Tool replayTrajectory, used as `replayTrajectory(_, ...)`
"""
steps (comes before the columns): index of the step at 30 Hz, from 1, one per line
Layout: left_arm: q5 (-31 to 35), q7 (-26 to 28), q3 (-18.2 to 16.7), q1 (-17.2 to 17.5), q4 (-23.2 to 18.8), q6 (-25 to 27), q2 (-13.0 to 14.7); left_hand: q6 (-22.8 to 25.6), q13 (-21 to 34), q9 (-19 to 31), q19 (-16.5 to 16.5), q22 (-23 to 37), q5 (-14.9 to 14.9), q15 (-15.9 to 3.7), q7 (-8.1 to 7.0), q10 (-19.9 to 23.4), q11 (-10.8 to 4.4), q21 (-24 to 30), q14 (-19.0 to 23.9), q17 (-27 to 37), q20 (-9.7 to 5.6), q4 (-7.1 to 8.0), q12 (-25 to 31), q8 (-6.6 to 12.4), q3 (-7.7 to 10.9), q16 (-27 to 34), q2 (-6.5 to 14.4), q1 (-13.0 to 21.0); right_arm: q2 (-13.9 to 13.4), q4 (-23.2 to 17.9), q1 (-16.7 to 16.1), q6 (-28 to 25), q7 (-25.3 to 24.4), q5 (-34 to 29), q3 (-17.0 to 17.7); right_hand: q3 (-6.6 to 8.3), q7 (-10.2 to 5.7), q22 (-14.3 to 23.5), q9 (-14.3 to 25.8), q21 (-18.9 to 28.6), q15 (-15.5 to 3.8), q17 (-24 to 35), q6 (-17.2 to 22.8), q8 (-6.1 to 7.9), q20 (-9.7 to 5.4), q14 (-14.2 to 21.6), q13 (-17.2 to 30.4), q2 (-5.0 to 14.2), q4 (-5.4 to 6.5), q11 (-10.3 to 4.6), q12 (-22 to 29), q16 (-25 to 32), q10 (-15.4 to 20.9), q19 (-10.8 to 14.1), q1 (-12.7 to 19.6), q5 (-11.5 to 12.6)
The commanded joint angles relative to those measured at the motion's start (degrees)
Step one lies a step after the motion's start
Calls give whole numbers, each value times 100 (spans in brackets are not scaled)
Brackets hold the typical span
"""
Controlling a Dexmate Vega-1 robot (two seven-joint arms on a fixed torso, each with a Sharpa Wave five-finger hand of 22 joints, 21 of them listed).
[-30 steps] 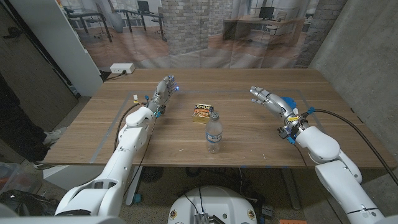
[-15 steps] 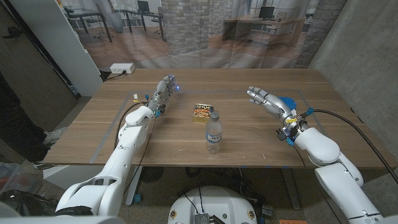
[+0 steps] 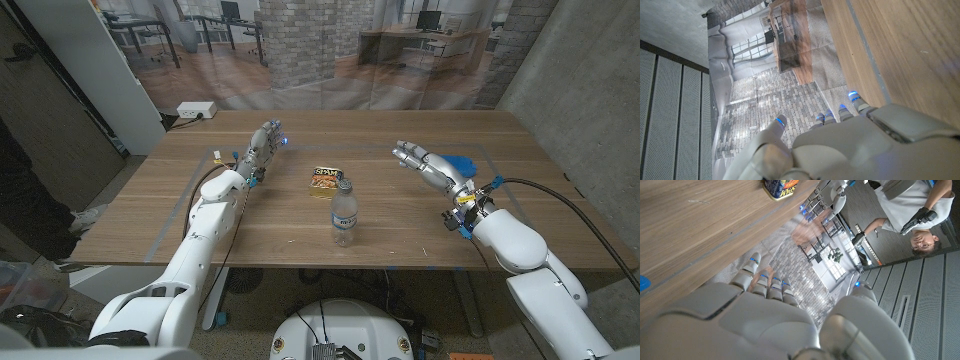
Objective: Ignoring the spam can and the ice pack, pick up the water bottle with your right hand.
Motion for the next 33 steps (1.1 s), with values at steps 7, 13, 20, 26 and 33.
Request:
replayTrajectory(7, -24, -46, 12, 136, -235, 94, 60, -425, 14, 19, -335, 35, 38, 23, 52, -308, 27, -30, -434, 33, 32, 15, 20, 14, -31, 35, 560, 0, 87, -441, -441, 10, -107, -366, -28, -49, 166, 22, 7, 8, 12, 33, -2, 13, -27, 24, 28, -25, -1, 62, 42, 44, 8, 41, 72, 63)
replayTrajectory(13, -39, -73, 36, 150, -261, 90, 71, -421, 14, 19, -332, 36, 39, 18, 54, -303, 27, -31, -430, 33, 33, 15, 23, 16, -33, 37, 561, 0, 134, -577, -607, 35, -157, -490, -41, -62, 170, 22, 7, 8, 18, 33, 3, 15, -28, 32, 28, -26, -5, 67, 45, 46, 14, 43, 78, 76)
replayTrajectory(20, -51, -103, 54, 142, -246, 67, 83, -421, 13, 19, -332, 36, 40, 15, 54, -305, 22, -34, -433, 33, 34, 15, 22, 17, -36, 37, 562, 0, 201, -784, -773, -5, -252, -748, -92, -76, 172, 22, 7, 8, 21, 33, 3, 15, -29, 27, 28, -25, -9, 65, 45, 44, 16, 44, 87, 89)
replayTrajectory(26, -83, -141, 47, 154, -259, 61, 99, -419, 13, 19, -334, 36, 40, 15, 46, -302, 24, -37, -432, 33, 36, 15, 24, 18, -37, 37, 563, 0, 216, -892, -845, -12, -260, -919, -131, -83, 168, 21, 7, 8, 19, 33, 0, 14, -31, 28, 28, -24, -12, 62, 43, 44, 9, 46, 93, 97)
replayTrajectory(33, -107, -168, 34, 191, -299, 75, 141, -417, 13, 19, -333, 36, 41, 13, 47, -296, 20, -39, -431, 33, 38, 15, 27, 19, -39, 38, 564, 0, 256, -1006, -960, -24, -302, -1138, -217, -96, 168, 21, 7, 8, 12, 33, -14, 10, -33, 26, 28, -22, -17, 62, 40, 43, 3, 48, 103, 110)
